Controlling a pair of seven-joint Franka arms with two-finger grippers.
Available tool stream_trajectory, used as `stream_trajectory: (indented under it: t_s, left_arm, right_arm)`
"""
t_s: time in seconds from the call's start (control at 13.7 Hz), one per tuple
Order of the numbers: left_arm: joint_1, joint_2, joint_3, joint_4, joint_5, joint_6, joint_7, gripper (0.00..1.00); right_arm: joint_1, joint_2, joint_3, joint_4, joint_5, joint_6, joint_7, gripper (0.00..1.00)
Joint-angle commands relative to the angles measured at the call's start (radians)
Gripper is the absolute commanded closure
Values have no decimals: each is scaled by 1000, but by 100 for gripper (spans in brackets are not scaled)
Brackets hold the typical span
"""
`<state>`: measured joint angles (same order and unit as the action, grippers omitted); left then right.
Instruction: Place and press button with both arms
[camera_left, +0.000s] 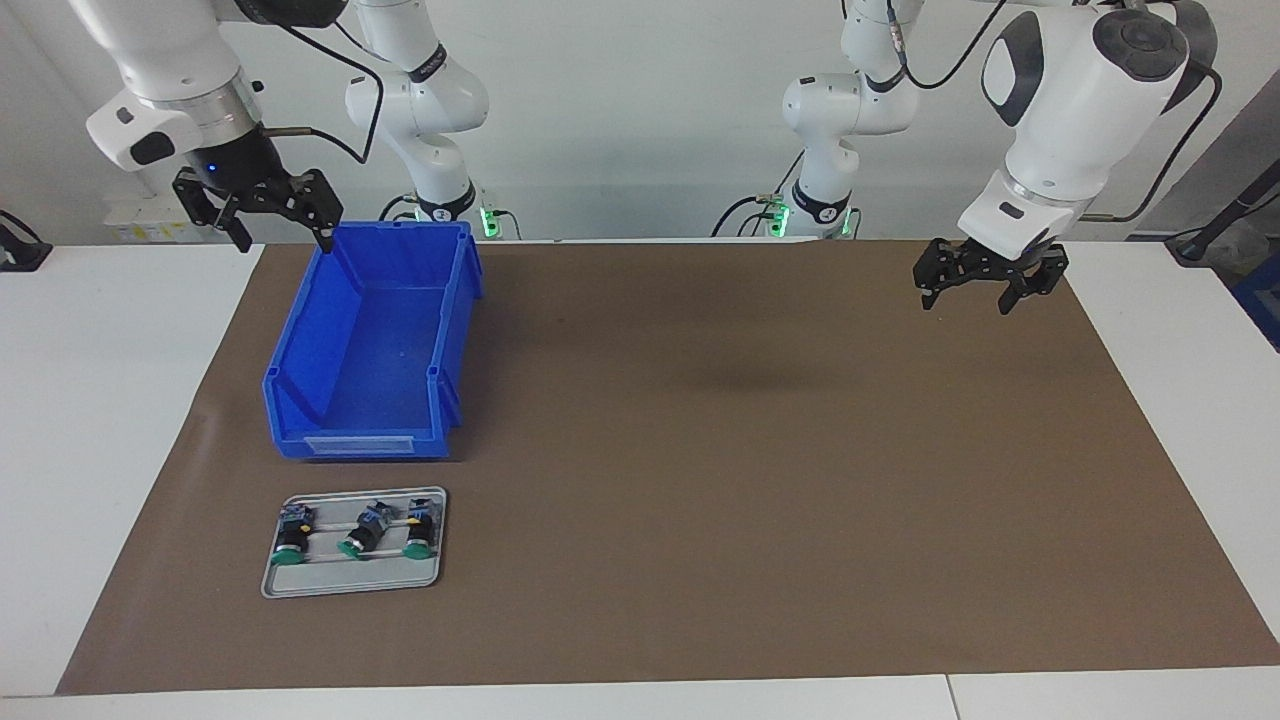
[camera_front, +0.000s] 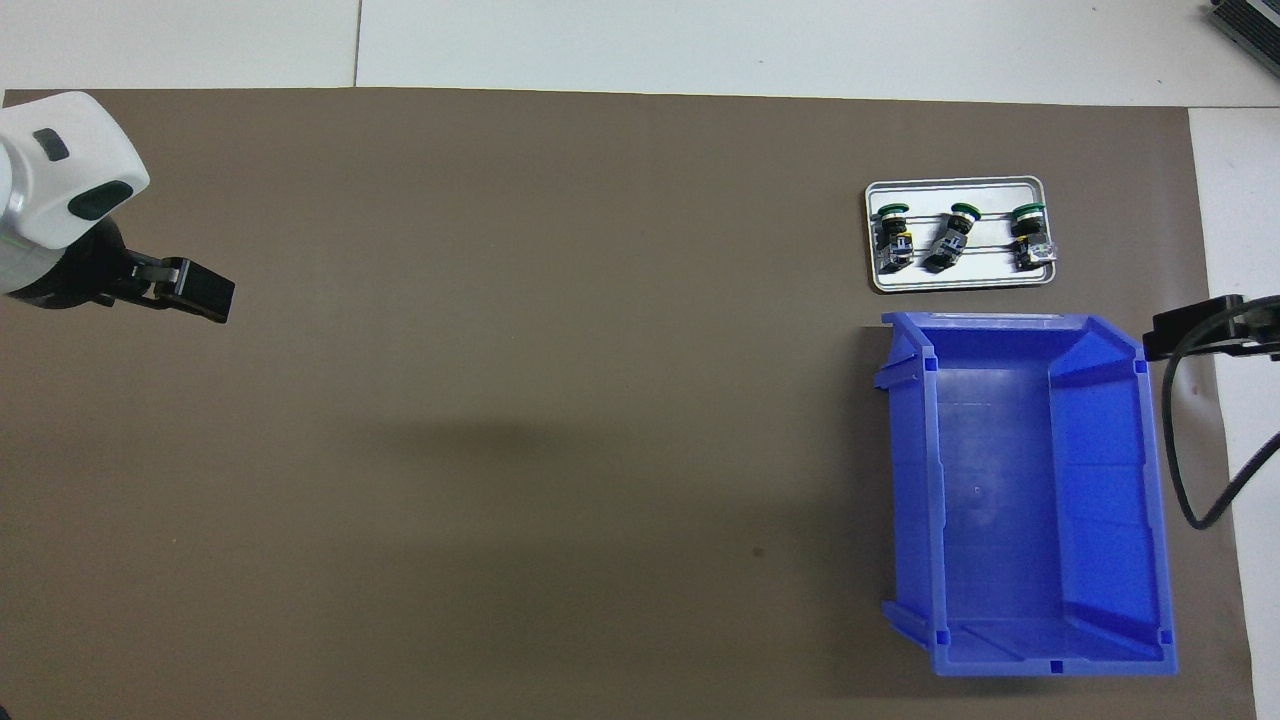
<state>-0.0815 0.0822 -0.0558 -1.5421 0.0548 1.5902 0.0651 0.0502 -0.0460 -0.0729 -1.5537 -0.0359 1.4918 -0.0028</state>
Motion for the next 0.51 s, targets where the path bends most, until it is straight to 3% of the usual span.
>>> stream_trajectory:
  t_s: [0.0, 0.44]
  left_arm:
    - [6, -30, -4, -38, 11, 11, 5, 0]
    - [-1, -32, -9, -32, 7, 36, 7, 0]
  right_arm:
    - [-4, -11, 5, -16, -18, 4, -13, 1]
    - [-12, -8, 4, -28, -18, 39, -9, 1]
